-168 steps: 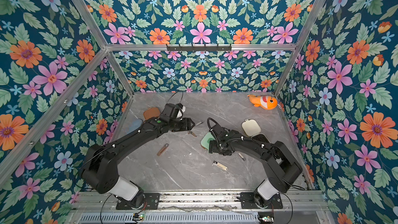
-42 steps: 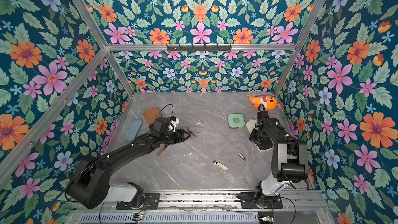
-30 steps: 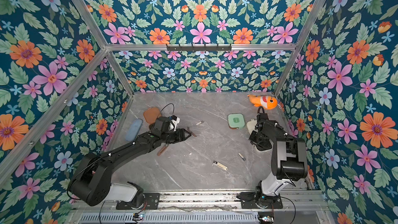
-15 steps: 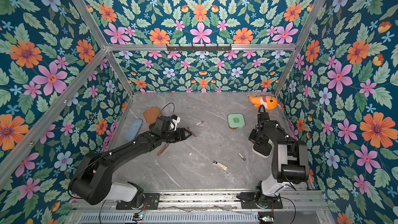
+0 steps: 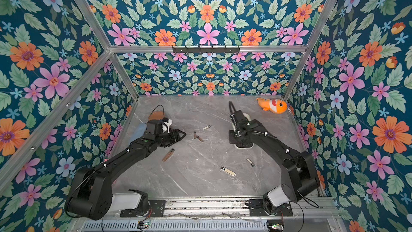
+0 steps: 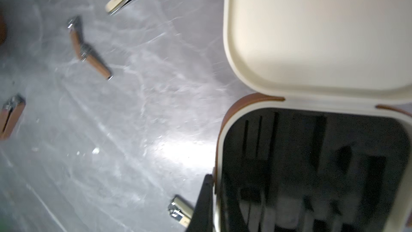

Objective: Organize nail clipper sets
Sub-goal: Place the storage box at the center of the board.

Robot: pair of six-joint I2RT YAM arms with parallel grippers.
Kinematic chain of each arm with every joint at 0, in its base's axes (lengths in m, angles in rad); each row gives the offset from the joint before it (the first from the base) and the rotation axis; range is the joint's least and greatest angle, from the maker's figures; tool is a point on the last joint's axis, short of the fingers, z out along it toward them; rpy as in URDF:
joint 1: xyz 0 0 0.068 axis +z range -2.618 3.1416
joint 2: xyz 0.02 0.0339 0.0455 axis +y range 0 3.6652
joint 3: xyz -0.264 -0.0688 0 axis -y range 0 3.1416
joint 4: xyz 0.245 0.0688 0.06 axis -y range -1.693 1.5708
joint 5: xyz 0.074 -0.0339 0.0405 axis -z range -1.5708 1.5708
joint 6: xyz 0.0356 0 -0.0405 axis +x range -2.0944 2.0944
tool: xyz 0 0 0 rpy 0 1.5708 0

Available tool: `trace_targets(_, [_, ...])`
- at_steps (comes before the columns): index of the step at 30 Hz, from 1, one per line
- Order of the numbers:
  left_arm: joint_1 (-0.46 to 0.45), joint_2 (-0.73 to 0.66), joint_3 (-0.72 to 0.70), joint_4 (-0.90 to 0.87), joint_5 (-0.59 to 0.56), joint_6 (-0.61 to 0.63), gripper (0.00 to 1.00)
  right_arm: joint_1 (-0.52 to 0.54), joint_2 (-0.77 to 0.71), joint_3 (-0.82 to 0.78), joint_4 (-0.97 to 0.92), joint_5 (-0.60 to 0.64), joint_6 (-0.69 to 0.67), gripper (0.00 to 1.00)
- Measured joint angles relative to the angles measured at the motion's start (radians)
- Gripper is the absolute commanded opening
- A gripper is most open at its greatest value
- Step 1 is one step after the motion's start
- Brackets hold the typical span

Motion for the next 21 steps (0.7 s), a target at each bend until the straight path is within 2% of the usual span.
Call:
trace_targets(4, [0.033, -0.042, -0.024, -0.030, -0.003, 0.001, 0.66, 0.159, 0.152, 0.083, 0.003, -0.005, -0.058, 0.00])
trace_targets(10, [0.061, -0.113, -0.078, -0.067, -0.036, -0.001, 0.67, 0.295, 0.291, 0.169, 0.002, -0.029, -0.105, 0.00])
trace_targets(16, [0.113, -0.161, -0.101, -0.095, -0.064, -0.007, 0.67, 0.373, 0.369, 0.250, -0.002, -0.044, -0.077, 0.00])
trace_targets(21, [0.134, -0.166, -0.095, -0.114, -0.069, -0.007, 0.67, 0.424, 0.375, 0.244, -0.006, -0.052, -0.012, 0.00])
